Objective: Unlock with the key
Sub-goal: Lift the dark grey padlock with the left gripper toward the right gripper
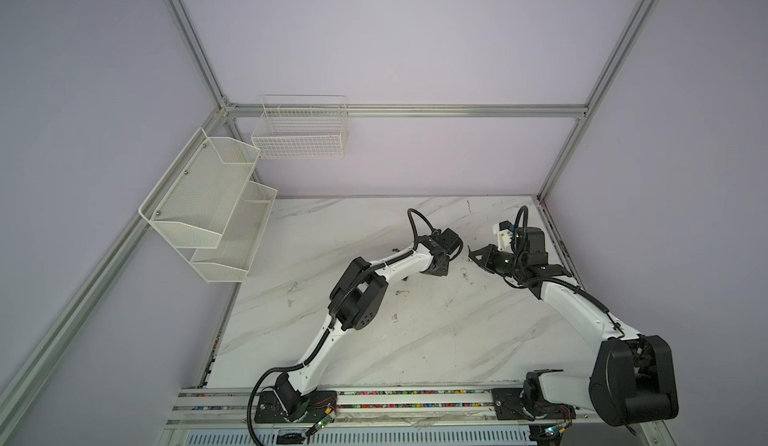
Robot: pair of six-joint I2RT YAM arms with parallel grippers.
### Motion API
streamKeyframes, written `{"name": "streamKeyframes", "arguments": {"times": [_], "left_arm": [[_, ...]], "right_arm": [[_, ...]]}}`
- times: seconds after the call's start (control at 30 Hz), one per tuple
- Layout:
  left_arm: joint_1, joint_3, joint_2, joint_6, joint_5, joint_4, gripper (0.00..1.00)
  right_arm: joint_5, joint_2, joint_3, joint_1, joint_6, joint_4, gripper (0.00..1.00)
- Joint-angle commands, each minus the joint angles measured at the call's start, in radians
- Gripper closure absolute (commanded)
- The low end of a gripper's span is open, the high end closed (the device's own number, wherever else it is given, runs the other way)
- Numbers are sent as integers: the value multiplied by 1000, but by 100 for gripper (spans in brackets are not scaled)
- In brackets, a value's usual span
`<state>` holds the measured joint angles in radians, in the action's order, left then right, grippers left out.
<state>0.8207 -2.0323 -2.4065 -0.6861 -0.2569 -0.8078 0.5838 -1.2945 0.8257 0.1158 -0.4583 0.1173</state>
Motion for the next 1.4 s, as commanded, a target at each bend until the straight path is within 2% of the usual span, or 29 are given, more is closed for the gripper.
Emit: {"name": "streamKeyframes", "arguments": {"times": [0.0,0.2,0.57,0.7,1.13,1.37], "left_arm": [[11,96,103,-158,-15,-85,72],[20,153,138,-228,-37,-99,70],[21,123,98,-225,-7,-99,58],[20,114,94,-210,3,-100,58],[18,53,37,-164,40,-156,61],[15,43,42,-177,44,-157,69]], "right_arm": [[5,0,-8,-5,12,4,100],[8,2,-10,-5,12,5,100],[1,6,-13,-6,12,9,100],[4,5,-11,-6,12,8,100],[9,8,-10,-5,10,8,100],[-39,3,24,-5,73,77,100]]}}
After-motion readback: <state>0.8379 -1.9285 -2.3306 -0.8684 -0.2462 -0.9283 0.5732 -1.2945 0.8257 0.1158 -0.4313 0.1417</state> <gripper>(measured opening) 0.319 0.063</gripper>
